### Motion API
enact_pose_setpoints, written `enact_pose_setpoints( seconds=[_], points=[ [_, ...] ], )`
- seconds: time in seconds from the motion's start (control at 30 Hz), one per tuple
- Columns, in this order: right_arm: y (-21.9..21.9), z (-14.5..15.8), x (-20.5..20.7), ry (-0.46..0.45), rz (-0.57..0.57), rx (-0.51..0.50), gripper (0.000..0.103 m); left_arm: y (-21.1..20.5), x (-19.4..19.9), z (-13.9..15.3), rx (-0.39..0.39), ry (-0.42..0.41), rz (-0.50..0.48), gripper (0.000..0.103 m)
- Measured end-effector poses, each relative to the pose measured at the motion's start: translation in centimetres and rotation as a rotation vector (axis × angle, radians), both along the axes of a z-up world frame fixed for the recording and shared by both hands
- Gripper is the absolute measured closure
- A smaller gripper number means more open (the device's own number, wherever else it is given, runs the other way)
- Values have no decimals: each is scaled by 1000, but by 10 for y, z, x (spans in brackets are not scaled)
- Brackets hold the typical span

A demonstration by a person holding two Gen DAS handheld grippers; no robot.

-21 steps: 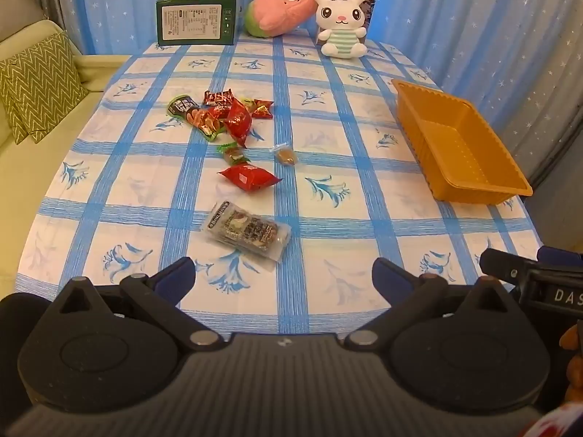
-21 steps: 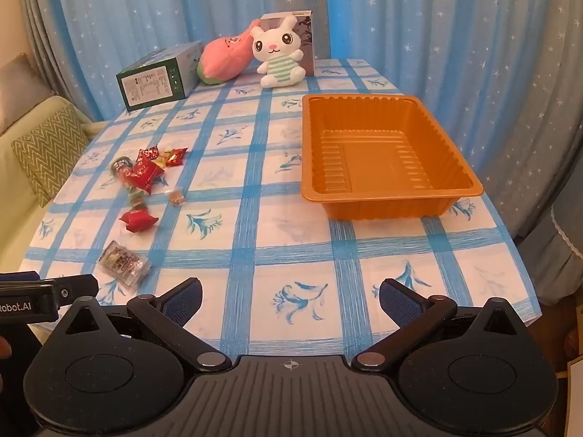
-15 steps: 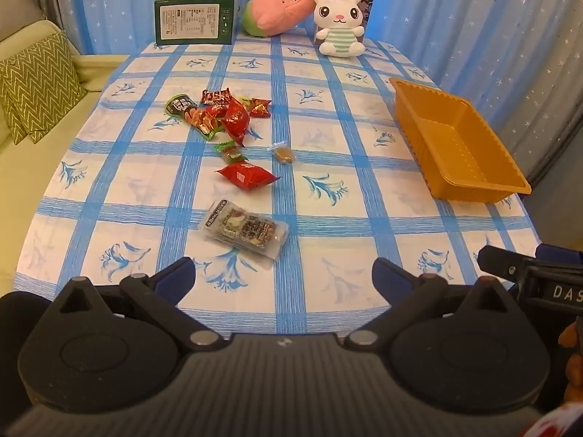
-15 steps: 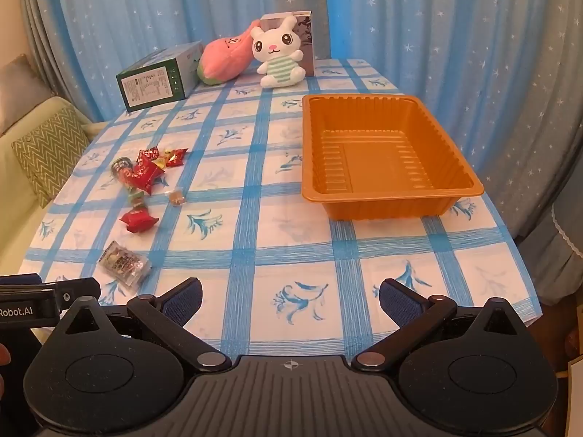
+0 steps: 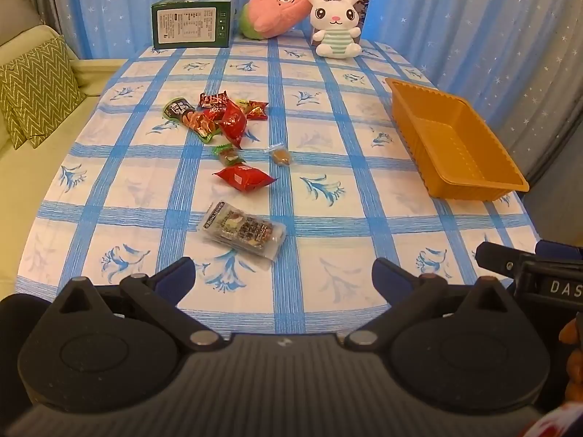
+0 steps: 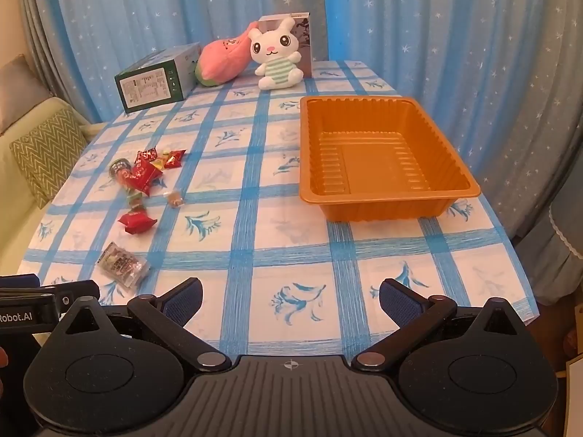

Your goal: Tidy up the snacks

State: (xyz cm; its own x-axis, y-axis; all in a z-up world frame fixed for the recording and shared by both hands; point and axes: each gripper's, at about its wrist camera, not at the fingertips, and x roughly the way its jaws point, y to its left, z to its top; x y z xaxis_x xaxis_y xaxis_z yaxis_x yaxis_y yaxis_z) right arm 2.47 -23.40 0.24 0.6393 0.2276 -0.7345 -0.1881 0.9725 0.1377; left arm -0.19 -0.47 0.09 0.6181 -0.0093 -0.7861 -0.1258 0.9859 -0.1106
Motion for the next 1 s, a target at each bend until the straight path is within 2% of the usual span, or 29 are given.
enact_pose_setpoints(
  seconds=[1.0],
  points=[
    [0,4,-2,-9,-3,-2,0,-3,0,8,-2,-7,-2,1]
  ],
)
